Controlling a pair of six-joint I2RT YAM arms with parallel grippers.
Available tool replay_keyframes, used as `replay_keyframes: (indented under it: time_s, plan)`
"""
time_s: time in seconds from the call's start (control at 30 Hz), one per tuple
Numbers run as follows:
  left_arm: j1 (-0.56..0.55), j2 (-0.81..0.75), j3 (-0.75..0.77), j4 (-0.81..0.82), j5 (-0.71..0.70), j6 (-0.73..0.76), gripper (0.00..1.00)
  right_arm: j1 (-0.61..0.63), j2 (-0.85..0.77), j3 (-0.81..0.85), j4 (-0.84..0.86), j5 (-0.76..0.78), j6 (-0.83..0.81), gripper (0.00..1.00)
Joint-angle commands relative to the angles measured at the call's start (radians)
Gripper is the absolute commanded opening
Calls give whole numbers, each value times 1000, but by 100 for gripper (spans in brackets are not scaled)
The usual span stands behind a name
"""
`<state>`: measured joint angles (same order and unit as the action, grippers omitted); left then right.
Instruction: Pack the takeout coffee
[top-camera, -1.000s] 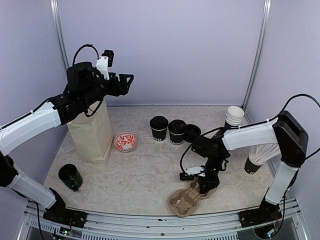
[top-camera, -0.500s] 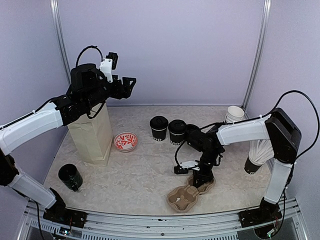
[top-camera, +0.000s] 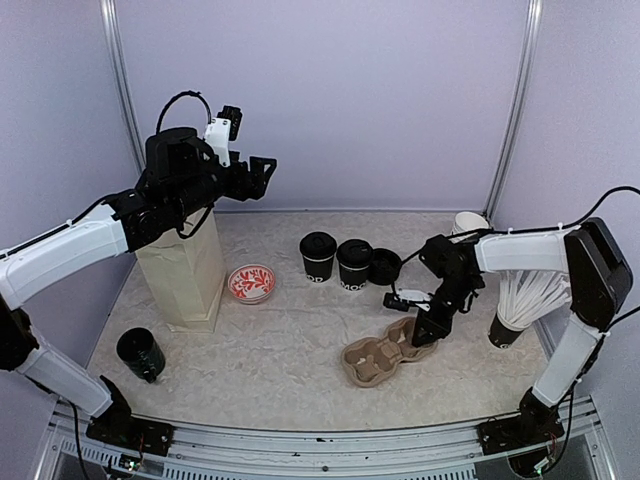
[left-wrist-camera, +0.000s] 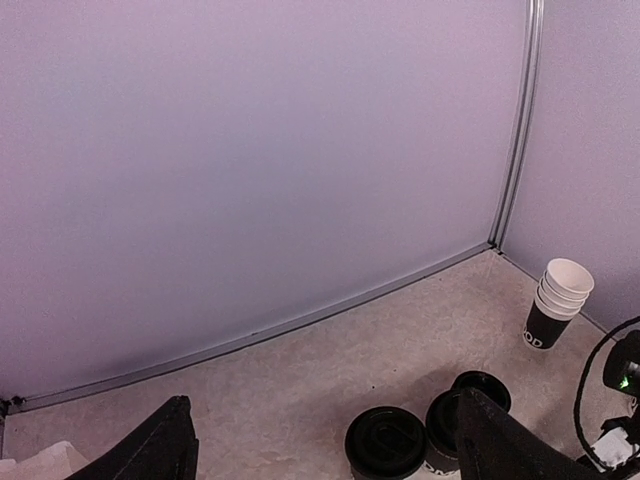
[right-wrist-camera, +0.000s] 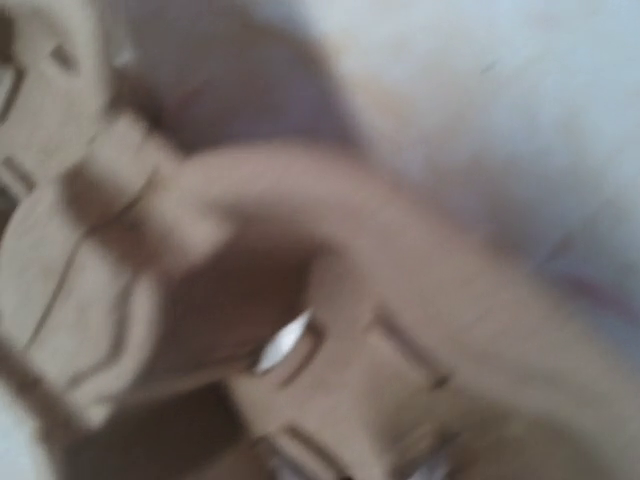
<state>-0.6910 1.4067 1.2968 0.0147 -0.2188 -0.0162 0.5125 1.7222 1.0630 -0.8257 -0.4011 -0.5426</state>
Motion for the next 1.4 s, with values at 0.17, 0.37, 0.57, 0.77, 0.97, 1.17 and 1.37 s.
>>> replay_keyframes:
  time_s: [0.17, 0.37, 0.57, 0.77, 0.97, 1.17, 1.37]
  plan:
    - [-7, -7, 33, -4, -43, 13, 89, 47, -46, -13, -149, -57, -34, 14]
    - [-14, -12, 36, -9, -49, 39, 89, 181, -39, -9, -170, -87, -35, 15]
    - [-22, -11, 36, -10, -58, 45, 89, 184, -55, 32, -200, -28, -56, 21]
    - [-22, -23, 37, -3, -112, 21, 94, 182, -84, 88, -231, -40, -42, 46]
    - [-22, -26, 37, 2, -141, 21, 95, 188, -41, 129, -211, -72, 4, 52]
    - [-22, -14, 39, -1, -145, 21, 95, 189, -10, 167, -194, -10, 40, 52]
    - [-22, -10, 39, -2, -147, 21, 95, 205, 8, 165, -203, -23, 36, 52]
